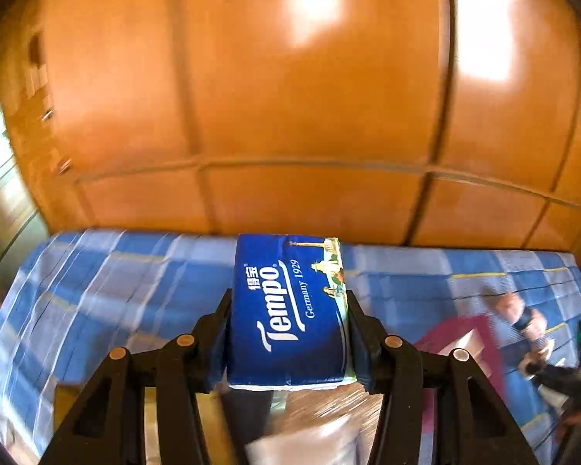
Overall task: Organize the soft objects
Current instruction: 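Lift the Tempo pack toward the tray with the left tool while the right tool grasps the brown scrunchie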
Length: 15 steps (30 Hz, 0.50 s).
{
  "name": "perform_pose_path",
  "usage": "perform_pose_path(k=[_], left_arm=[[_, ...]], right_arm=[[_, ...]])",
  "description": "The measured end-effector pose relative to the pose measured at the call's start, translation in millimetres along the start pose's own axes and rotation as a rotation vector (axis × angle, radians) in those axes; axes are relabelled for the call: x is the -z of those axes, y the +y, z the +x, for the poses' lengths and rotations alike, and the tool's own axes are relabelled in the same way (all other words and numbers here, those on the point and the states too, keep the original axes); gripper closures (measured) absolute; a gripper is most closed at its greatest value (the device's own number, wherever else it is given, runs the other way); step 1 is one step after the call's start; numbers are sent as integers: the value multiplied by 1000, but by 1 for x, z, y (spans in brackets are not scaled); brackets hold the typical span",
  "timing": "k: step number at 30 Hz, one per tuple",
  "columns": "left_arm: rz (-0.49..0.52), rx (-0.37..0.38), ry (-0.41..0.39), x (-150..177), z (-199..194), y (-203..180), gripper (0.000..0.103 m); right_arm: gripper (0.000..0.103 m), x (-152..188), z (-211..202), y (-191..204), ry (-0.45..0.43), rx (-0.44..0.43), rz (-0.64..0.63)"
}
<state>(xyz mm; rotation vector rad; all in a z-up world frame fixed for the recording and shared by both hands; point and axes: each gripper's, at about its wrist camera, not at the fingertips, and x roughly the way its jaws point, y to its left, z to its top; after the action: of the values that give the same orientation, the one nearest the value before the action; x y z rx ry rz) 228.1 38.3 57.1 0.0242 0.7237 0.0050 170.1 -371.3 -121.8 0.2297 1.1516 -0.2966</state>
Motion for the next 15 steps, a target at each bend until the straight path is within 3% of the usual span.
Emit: perform_pose_path(k=[8, 15], left_arm=[[-127, -68, 8, 82, -39, 94, 51], [-310, -150, 52, 159, -73, 182, 51]], right_arm=[[63, 3, 2, 10, -27, 57, -72], [63, 8, 1, 22, -64, 120, -140]])
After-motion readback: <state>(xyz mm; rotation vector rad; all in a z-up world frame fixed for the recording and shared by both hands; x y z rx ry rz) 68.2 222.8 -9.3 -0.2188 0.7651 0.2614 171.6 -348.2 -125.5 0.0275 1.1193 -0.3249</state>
